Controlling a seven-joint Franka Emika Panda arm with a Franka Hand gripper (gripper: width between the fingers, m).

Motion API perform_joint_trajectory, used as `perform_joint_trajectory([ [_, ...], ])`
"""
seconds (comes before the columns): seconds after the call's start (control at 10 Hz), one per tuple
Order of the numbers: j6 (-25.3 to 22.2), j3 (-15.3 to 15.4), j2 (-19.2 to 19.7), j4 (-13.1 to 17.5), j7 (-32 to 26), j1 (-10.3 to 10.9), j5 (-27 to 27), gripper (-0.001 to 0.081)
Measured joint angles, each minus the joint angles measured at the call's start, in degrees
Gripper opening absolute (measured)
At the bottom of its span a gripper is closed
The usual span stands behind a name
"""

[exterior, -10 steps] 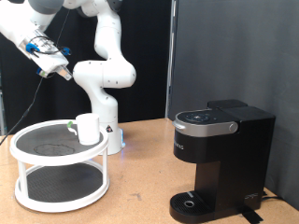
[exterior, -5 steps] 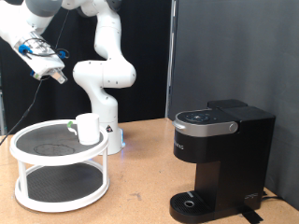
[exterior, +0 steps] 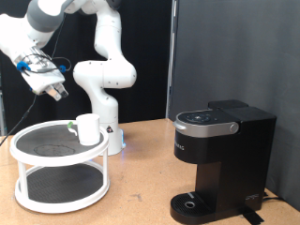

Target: Make a cup of coffee with the keurig machine

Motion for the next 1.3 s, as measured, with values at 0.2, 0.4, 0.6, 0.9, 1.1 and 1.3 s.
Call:
perform_joint_trajectory([
  [0.2,2.74,-0.06,2.10,-1.76,-1.53,0.04,1.32,0.0561],
  [0.4,5.34,-0.08,4.46,-3.29,-3.15,0.36,3.33,0.0723],
  [0.6,5.91,-0.08,7.08,-3.77,-4.57,0.98,5.04,0.0733],
  [0.9,6.68,-0.07,9.62,-4.05,-6.74,1.62,6.96,0.0734],
  [1.1,7.49,-0.07,10.46,-4.41,-8.12,1.88,7.98,0.0734],
  [1.3,7.83,-0.07,11.13,-4.55,-9.00,1.97,8.54,0.0621],
])
